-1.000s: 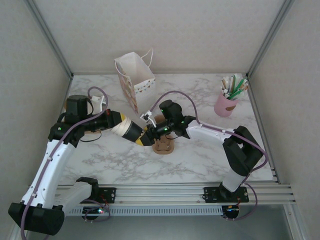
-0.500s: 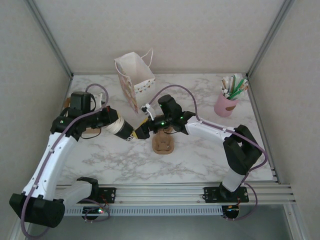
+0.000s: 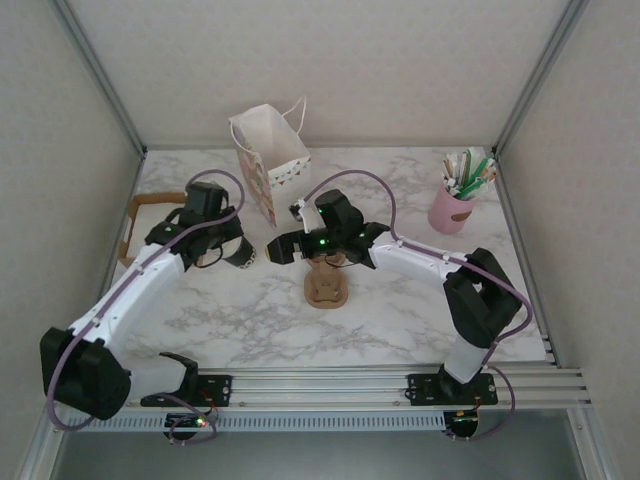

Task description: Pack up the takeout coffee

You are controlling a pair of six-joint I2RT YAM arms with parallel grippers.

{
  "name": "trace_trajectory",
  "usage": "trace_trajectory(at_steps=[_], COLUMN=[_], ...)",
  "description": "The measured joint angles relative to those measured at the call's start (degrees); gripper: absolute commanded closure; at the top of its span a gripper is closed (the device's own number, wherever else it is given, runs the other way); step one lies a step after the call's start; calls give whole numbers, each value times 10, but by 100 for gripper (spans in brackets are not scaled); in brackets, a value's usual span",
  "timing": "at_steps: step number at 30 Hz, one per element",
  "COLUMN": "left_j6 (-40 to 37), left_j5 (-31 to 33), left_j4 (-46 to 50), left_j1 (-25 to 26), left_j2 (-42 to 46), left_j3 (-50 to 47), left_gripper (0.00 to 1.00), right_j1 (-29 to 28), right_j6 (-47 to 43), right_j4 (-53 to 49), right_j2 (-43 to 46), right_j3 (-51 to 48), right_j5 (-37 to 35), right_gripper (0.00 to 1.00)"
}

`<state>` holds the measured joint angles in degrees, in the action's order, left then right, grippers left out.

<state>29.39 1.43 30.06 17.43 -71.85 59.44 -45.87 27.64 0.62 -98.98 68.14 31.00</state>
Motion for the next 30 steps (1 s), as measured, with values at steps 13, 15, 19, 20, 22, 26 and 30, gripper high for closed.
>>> trace_trajectory(at_steps=[13, 15, 19, 20, 22, 26, 30], left_j6=[5, 5, 6, 6, 6, 6, 6], left_j5=[99, 97, 85, 82, 75, 67, 62], left_j4=[-46, -45, -45, -43, -37, -16, 5], left_j1=[48, 48, 48, 48, 48, 48, 48], left_j2=[-99, -99, -99, -99, -98, -96, -94], left_j3=[-3, -4, -4, -3, -1, 5, 16], left_gripper=[65, 61, 61, 61, 61, 62, 71], right_j1=[10, 11, 12, 12, 13, 16, 24], right_j6=[70, 76, 85, 89, 97, 120, 160], right_j4=[50, 52, 61, 63, 66, 73, 96], right_j2=[-51, -53, -54, -55, -55, -63, -86], right_j3=[-5, -6, -6, -6, -6, -6, -6], right_j5=[-15, -14, -14, -14, -12, -8, 6], right_gripper=[1, 1, 1, 1, 2, 8, 16])
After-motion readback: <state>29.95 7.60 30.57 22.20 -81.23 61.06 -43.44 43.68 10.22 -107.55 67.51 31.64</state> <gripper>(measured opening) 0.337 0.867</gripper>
